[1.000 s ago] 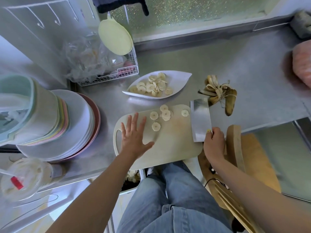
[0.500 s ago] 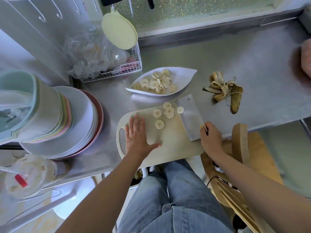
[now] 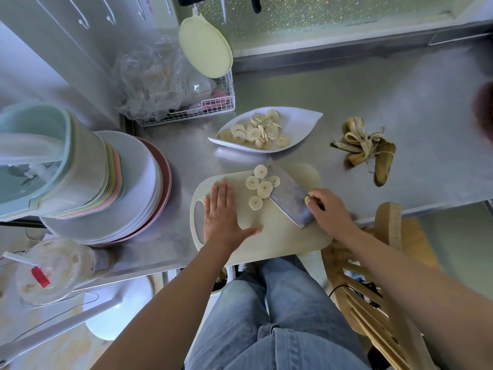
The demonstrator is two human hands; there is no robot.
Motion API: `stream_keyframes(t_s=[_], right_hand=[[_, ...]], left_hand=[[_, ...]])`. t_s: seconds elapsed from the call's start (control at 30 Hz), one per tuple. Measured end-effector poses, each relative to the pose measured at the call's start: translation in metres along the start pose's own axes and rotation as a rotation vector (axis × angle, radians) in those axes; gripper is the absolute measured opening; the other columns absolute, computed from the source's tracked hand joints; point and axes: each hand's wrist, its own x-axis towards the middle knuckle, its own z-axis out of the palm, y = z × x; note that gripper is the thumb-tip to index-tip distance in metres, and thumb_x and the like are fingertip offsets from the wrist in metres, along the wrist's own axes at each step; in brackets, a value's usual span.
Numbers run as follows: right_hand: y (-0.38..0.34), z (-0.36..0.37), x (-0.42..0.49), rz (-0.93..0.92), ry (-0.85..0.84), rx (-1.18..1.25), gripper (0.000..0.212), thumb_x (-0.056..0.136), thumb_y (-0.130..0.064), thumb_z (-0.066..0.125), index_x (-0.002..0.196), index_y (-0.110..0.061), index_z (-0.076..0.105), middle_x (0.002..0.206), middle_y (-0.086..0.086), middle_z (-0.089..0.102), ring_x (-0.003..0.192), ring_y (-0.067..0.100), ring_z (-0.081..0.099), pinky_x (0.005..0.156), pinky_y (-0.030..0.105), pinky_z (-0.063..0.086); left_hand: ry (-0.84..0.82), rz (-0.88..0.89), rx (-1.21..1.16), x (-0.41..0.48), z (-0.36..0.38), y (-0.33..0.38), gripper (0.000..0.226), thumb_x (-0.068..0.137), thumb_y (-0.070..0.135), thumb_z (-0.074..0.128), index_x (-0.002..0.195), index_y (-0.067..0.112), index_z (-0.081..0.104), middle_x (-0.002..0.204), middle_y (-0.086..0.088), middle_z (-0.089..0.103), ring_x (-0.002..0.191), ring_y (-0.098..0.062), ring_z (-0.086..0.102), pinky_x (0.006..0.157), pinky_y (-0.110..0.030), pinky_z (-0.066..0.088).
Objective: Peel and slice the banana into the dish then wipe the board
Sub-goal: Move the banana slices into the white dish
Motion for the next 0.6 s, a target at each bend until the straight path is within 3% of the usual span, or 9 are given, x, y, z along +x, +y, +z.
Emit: stream_keyframes(t_s=[0.2, 0.27, 0.37, 0.47, 0.6], right_hand=[[-0.002, 0.005, -0.006, -0.029, -0.030, -0.010, 0.016, 0.096, -0.018, 0.051, 0.099, -0.005, 0.060, 0.090, 0.013, 0.058, 0.083, 0.027, 0.054, 0.074, 0.034, 0.040], [-0.002, 0.006, -0.008, -0.025, -0.025, -0.009, 0.017, 0.096, -0.018, 0.050, 0.102, -0.004, 0.060, 0.092, 0.012, 0.058, 0.084, 0.026, 0.054, 0.075, 0.034, 0.041], [-0.002, 0.007, -0.010, -0.034, -0.021, -0.011, 0.015, 0.096, -0.017, 0.051, 0.098, -0.005, 0.060, 0.088, 0.012, 0.058, 0.080, 0.026, 0.053, 0.072, 0.034, 0.040], [-0.003, 0.009, -0.009, -0.056, -0.031, -0.019, 0.014, 0.095, -0.017, 0.051, 0.089, -0.005, 0.058, 0.082, 0.011, 0.057, 0.076, 0.027, 0.053, 0.070, 0.036, 0.041], [-0.003, 0.011, -0.012, -0.072, -0.034, -0.009, 0.015, 0.095, -0.016, 0.051, 0.086, -0.006, 0.056, 0.079, 0.010, 0.056, 0.074, 0.025, 0.052, 0.069, 0.037, 0.042]], left_hand=[[0.046, 0.050, -0.056, 0.000, 0.002, -0.004, 0.120, 0.074, 0.064, 0.066, 0.153, 0.009, -0.005, 0.161, -0.006, -0.011, 0.147, -0.021, -0.016, 0.120, -0.040, -0.010], [0.128, 0.083, -0.090, -0.003, 0.003, -0.008, 0.104, 0.076, 0.057, 0.069, 0.153, 0.011, 0.016, 0.160, -0.007, 0.011, 0.148, -0.025, 0.003, 0.121, -0.040, 0.000], [0.267, 0.056, -0.028, -0.006, 0.003, -0.009, 0.080, 0.071, 0.054, 0.074, 0.137, 0.017, 0.048, 0.138, -0.003, 0.047, 0.129, -0.028, 0.038, 0.111, -0.043, 0.023], [0.300, 0.024, -0.042, 0.000, 0.004, -0.005, 0.066, 0.070, 0.048, 0.079, 0.126, 0.019, 0.059, 0.120, -0.005, 0.056, 0.112, -0.029, 0.048, 0.095, -0.040, 0.035], [0.278, 0.018, -0.120, 0.007, 0.006, -0.003, 0.058, 0.070, 0.040, 0.081, 0.120, 0.017, 0.063, 0.113, -0.006, 0.058, 0.104, -0.028, 0.051, 0.089, -0.039, 0.040]])
